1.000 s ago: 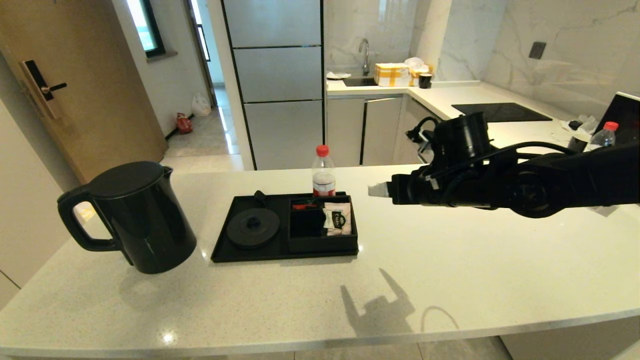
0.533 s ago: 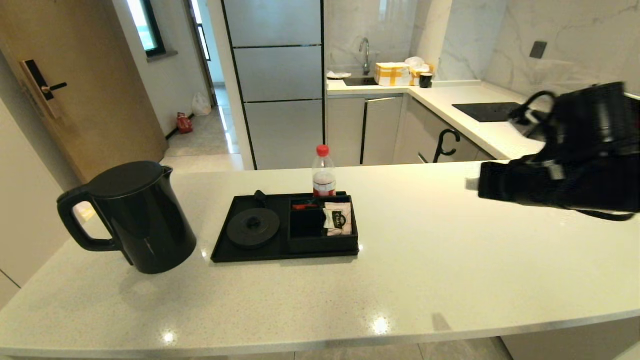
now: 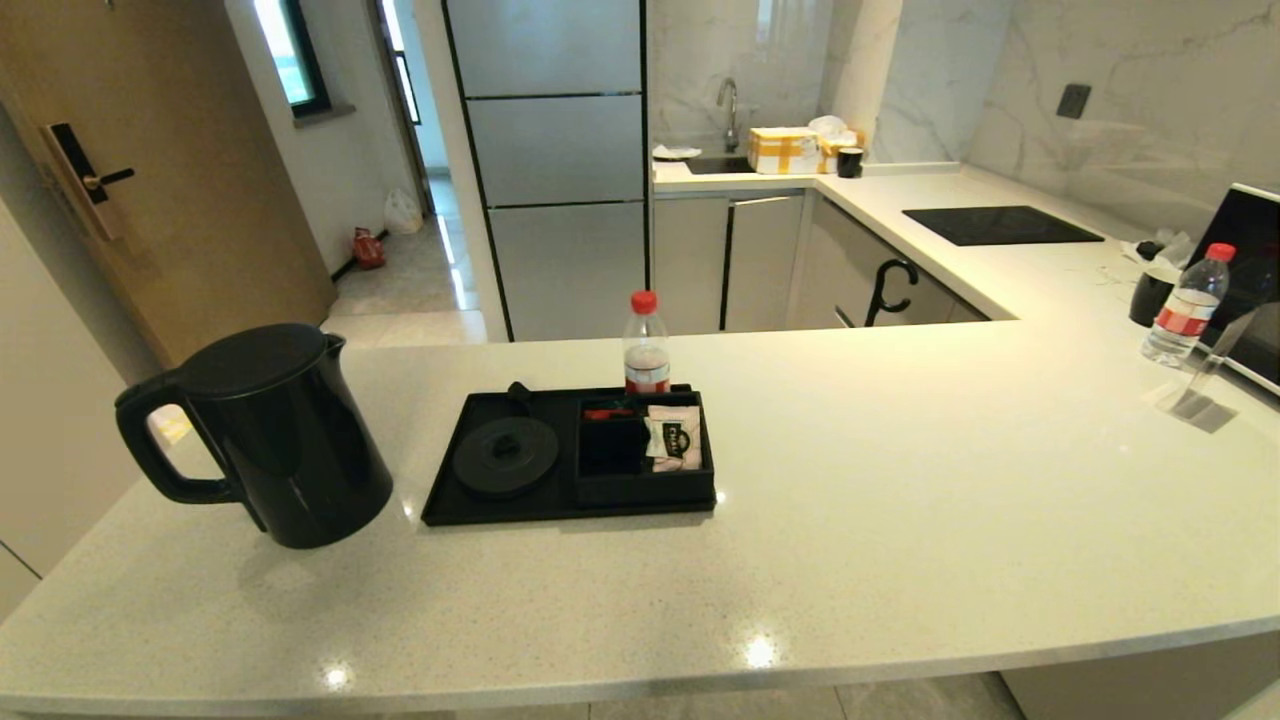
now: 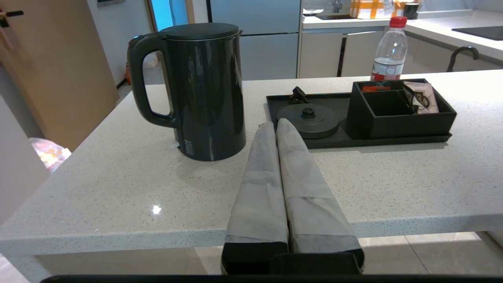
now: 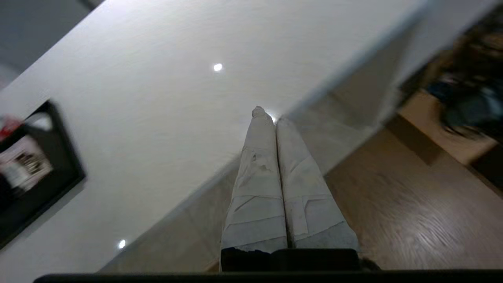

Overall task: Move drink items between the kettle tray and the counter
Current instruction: Return the kettle to its original position

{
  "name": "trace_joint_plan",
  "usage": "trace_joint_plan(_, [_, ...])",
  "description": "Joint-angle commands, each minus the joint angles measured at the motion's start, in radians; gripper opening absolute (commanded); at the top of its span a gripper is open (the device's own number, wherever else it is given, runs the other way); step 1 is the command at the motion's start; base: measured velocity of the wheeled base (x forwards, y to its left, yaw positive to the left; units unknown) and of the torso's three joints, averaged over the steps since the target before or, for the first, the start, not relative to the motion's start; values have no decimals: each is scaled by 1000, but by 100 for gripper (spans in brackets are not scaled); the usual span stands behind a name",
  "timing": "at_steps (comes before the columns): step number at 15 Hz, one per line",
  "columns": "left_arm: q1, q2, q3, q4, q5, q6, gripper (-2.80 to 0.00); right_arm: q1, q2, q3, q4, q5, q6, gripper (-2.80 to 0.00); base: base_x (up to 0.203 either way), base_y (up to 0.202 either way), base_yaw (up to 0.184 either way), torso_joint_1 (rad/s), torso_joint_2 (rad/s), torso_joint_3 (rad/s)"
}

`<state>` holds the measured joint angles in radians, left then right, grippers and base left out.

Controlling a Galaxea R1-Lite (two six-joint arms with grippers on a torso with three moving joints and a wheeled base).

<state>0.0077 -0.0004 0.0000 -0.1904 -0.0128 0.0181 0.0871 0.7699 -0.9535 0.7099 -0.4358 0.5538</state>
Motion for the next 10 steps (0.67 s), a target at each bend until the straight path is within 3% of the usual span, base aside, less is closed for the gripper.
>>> trace_joint_plan(1, [1, 0, 40, -1, 0, 0, -280, -73, -207, 13, 108, -19, 8, -280, 0, 0, 0, 0, 0, 0])
trace_joint_plan(4, [0, -1, 40, -1, 0, 0, -280, -102, -459, 69, 205, -26, -34, -280, 0, 0, 0, 0, 0, 0])
trace_joint_plan(6, [0, -1, 40, -1, 0, 0, -280, -97, -613, 112, 228, -5, -131, -280, 0, 0, 0, 0, 0, 0])
trace_joint_plan(9, [0, -1, 40, -1, 0, 0, -280, -91, -772, 191, 205, 87, -314, -280, 0, 0, 0, 0, 0, 0])
trace_joint_plan(10, [0, -1, 40, -1, 0, 0, -280, -90, -770, 210, 166, 114, -299, -280, 0, 0, 0, 0, 0, 0])
